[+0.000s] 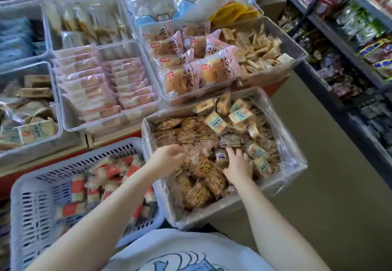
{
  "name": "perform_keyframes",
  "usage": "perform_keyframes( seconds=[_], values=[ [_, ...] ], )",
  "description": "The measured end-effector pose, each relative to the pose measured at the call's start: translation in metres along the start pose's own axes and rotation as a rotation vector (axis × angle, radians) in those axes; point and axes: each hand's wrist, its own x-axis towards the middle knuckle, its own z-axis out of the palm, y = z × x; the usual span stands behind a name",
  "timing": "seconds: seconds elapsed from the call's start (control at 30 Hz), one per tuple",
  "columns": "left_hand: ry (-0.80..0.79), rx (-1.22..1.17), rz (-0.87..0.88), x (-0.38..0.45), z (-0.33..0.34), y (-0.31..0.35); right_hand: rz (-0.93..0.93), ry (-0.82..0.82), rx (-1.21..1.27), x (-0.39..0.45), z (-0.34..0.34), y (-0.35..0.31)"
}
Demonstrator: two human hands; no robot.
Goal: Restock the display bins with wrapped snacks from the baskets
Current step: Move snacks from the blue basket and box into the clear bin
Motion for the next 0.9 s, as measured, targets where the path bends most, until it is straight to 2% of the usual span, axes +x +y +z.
perform_keyframes(
  seconds=[0.1, 0.17, 0.3, 0.37, 0.43, 0.5, 0.6, 0.67, 0.77, 0.9],
  values=[
    [0.015, -0.109, -0.058, 0.005, 0.01, 0.004, -0.022, -0.067, 0.122, 0.002, -0.006, 0.0],
    [0.015, -0.192, -0.083, 0.005, 0.016, 0.006, -0.027, -0.122, 0.295, -0.002, -0.015, 0.003],
    [0.022, -0.416, -0.146, 0.0, 0.021, 0.008, 0.044, -0.248, 1.112, -0.023, -0.043, -0.01],
    [-0.002, -0.609, -0.17, -0.005, 0.017, 0.007, -0.018, -0.318, 1.335, -0.031, -0.055, -0.029],
    [-0.065, -0.781, -0.157, -0.01, 0.01, 0.004, -0.121, -0.376, 1.432, -0.036, -0.063, -0.054],
    [-0.066, -0.861, -0.115, -0.017, -0.001, -0.002, -0.233, -0.432, 1.4, -0.043, -0.069, -0.084],
    [0.04, -0.948, -0.06, -0.029, -0.022, -0.02, -0.319, -0.513, 1.32, -0.05, -0.07, -0.13],
    [0.177, -0.964, -0.079, -0.038, -0.042, -0.043, -0.351, -0.457, 1.192, -0.052, -0.064, -0.166],
    [0.401, -0.913, -0.204, -0.056, -0.081, -0.092, -0.383, -0.334, 0.984, -0.057, -0.057, -0.227],
    [0.635, -0.705, -0.279, -0.084, -0.142, -0.162, -0.596, -0.263, 0.623, -0.07, -0.046, -0.321]
  ],
)
